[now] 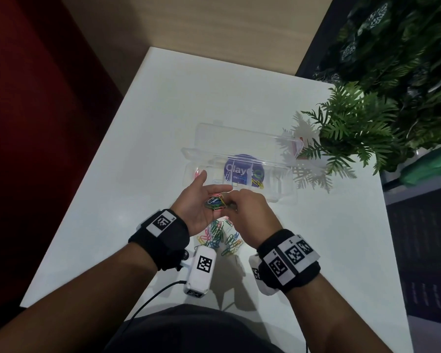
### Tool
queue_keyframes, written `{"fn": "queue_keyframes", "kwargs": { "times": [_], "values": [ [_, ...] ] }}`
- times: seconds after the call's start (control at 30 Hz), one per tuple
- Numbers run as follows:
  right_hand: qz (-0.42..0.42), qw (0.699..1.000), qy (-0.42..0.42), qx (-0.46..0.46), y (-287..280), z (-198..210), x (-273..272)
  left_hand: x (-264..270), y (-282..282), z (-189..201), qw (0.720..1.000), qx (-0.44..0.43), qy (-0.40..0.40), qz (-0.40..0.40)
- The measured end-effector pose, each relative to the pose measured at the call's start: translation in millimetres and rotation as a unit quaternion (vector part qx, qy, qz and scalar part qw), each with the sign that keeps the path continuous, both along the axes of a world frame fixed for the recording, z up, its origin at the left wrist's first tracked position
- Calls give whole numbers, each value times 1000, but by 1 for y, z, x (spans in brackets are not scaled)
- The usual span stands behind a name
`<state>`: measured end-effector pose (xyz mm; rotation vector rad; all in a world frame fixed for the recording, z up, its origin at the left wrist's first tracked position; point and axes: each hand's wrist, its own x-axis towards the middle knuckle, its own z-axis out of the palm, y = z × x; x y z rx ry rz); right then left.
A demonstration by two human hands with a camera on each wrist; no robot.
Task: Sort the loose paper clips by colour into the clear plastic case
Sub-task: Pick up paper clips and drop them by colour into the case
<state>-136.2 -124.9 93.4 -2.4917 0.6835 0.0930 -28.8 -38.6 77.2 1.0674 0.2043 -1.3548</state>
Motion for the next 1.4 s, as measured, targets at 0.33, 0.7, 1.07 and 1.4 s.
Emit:
{"fn": "queue_keyframes", "kwargs": {
  "times": [0.33,0.7,1.07,1.4],
  "values": [
    [-204,972,-72,95,-59,10,-16,5,-13,0,999,-3,40,3],
    [-272,955,112,35,-142,-45,1,10,-17,-1,999,-7,43,-8],
    [-117,986,-68,97,-61,15,-2,4,-27,0,999,-12,23,-18],
    [-120,991,24,62,-28,19,11,0,-27,3,999,-17,-2,-28]
  ]
}}
